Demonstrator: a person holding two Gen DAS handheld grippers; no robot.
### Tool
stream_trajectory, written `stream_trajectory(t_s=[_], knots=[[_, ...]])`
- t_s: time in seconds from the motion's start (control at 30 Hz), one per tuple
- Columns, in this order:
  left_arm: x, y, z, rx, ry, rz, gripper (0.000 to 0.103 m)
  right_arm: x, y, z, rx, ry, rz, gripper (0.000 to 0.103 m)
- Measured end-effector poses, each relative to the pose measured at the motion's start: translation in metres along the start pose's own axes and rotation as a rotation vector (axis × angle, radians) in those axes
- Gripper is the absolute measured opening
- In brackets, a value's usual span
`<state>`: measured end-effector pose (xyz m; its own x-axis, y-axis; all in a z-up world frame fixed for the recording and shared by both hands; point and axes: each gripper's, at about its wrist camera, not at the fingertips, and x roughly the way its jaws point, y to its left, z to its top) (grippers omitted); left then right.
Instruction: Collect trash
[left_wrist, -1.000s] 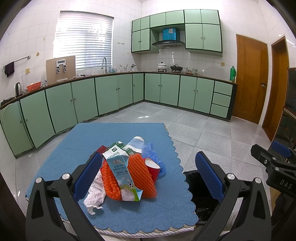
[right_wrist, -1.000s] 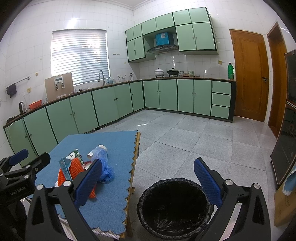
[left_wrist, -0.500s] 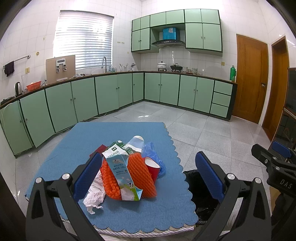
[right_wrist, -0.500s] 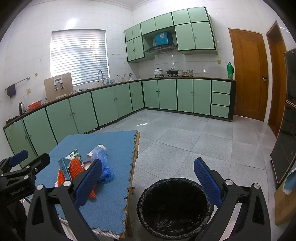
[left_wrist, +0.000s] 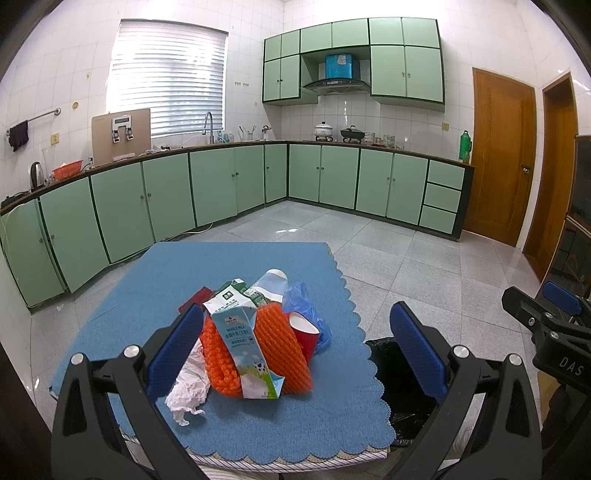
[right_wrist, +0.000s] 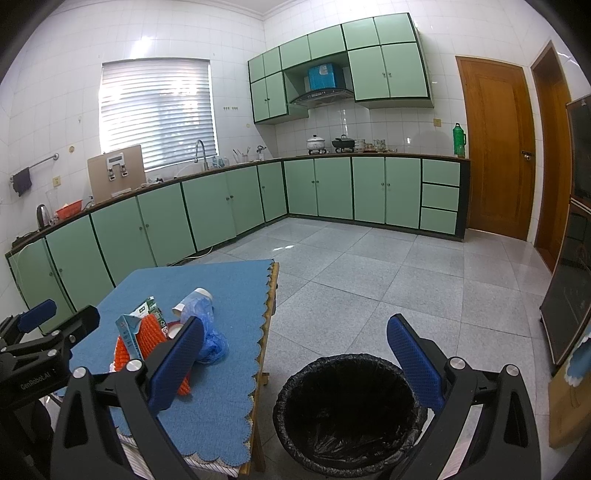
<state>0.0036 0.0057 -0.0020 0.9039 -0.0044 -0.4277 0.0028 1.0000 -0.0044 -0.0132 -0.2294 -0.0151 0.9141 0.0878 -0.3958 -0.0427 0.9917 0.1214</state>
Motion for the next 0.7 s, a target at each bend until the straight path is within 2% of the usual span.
stream_trajectory(t_s=[0.7], knots=[[0.01, 0.001, -0.015, -0.005, 0.012, 0.0, 0.098, 0.0, -0.001, -0.002, 0.005, -0.002, 0.001, 0.097]])
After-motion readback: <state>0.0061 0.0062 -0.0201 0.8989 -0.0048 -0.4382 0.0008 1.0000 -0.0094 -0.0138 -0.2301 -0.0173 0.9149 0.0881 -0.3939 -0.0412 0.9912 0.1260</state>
